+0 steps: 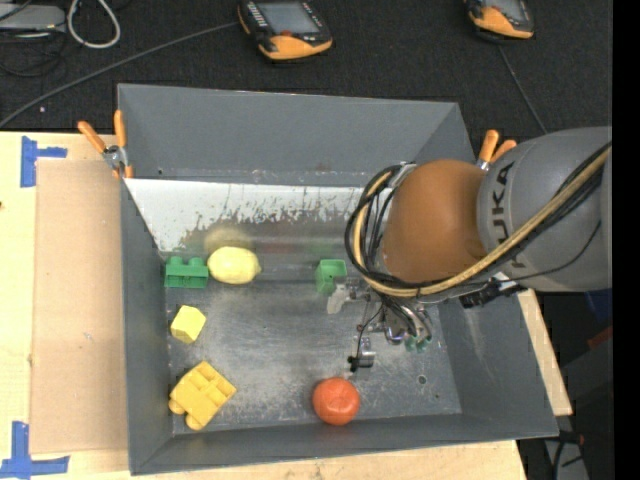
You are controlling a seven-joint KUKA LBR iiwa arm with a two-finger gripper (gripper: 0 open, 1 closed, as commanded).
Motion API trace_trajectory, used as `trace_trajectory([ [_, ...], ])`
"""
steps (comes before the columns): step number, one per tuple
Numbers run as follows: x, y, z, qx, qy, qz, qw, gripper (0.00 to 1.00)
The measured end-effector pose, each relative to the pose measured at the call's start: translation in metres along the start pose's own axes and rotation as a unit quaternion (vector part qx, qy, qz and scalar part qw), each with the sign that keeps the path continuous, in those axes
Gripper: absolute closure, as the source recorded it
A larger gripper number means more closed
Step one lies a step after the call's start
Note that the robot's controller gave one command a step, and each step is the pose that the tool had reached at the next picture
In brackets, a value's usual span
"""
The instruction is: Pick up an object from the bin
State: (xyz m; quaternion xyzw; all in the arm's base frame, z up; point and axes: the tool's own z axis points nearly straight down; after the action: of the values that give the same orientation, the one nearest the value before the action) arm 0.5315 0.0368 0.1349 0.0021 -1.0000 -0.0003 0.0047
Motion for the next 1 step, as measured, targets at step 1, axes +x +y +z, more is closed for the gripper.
trace_trajectory([
  [1, -0.0019, -0.0002, -0.0041, 0.0, -0.0037, 0.001, 1.0, 0.0],
])
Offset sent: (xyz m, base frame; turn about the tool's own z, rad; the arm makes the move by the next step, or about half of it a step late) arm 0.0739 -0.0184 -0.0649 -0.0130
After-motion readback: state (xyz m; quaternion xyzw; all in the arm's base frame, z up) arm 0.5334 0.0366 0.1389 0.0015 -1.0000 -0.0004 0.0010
